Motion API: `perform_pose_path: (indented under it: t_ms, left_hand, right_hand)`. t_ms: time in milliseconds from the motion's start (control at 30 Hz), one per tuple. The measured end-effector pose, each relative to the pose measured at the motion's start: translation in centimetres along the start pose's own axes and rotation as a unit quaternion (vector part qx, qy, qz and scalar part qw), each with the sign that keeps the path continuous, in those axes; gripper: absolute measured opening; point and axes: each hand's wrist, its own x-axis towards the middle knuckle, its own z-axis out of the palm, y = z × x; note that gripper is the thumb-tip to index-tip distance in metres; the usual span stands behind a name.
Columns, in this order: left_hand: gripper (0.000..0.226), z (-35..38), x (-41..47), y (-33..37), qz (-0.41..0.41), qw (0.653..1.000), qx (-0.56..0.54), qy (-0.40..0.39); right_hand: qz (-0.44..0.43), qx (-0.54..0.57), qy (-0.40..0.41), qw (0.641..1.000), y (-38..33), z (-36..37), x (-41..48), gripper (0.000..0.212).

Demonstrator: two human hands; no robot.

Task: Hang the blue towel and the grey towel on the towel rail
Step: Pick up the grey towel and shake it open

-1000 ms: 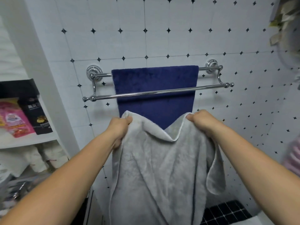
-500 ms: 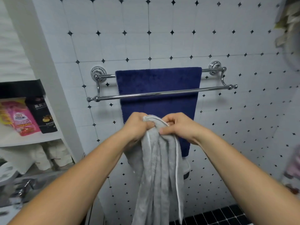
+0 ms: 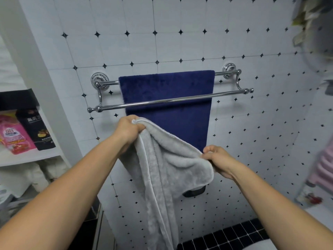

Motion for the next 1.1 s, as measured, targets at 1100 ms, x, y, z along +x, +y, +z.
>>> perform_pose_path:
  t_ms: [1100]
  left_hand:
    - [0.028,0.7,-4.3,-0.5,-0.072,0.967,-0.200,-0.137]
  right_hand:
    - [-0.287,-0.171,0.074,0.940,-7.6,10.5,-2.0,0.029]
